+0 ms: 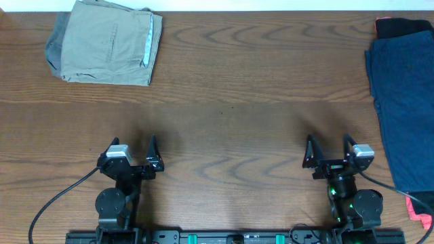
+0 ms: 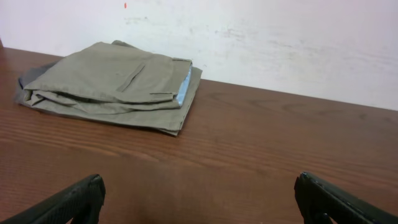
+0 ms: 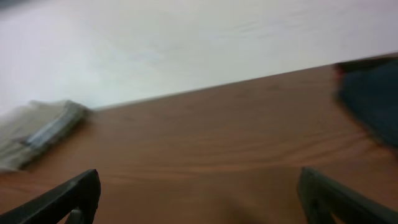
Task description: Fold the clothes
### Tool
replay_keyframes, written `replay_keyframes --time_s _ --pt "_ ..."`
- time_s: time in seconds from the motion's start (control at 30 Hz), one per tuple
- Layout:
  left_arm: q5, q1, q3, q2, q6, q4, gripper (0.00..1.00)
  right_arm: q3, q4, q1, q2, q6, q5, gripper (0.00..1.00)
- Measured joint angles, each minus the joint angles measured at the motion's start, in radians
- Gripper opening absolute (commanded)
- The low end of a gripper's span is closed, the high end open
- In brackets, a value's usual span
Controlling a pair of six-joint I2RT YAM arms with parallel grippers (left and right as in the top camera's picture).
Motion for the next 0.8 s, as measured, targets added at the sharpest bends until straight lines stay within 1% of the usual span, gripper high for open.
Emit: replay_keyframes --time_s 0.1,0.23,0.3,0.37,0.43,0.47,0.53,0.6,0.67,0.77,0.8 --pt "0.0 0.0 0.0 0.0 0.0 0.0 0.98 0.0 -0.007 0.0 0.0 0.214 -0.163 0.99" --pt "0.0 0.0 0.0 0.0 0.0 0.0 0.98 0.0 0.002 0.004 0.0 0.412 -0.335 0.99" --pt "0.0 0.0 0.0 0.0 0.0 0.0 0.98 -0.001 0.057 0.004 0.0 0.494 -0.39 0.99" --pt "0.0 0.0 0.0 0.0 0.0 0.0 0.98 0.0 0.196 0.004 0.002 0.529 -0.423 0.99" --pt "0.0 0.0 0.0 0.0 0.0 0.0 0.98 0.001 0.325 0.004 -0.001 0.535 -0.446 0.99" --pt "0.0 0.0 0.0 0.0 0.0 0.0 0.98 0.005 0.362 0.004 -0.002 0.53 -0.45 0.99" --pt "0.0 0.0 0.0 0.0 0.0 0.0 0.98 0.026 0.369 0.004 0.0 0.505 -0.439 0.99" --pt "0.0 0.0 0.0 0.0 0.0 0.0 0.98 0.06 0.33 0.004 0.012 0.465 -0.422 0.99" --pt "0.0 0.0 0.0 0.0 0.0 0.0 0.98 0.133 0.248 0.004 0.054 0.396 -0.388 0.99" --pt "0.0 0.0 0.0 0.0 0.0 0.0 0.98 0.265 0.138 0.004 0.157 0.289 -0.326 0.99" --pt "0.0 0.0 0.0 0.0 0.0 0.0 0.98 0.338 0.083 0.004 0.221 0.236 -0.288 0.99"
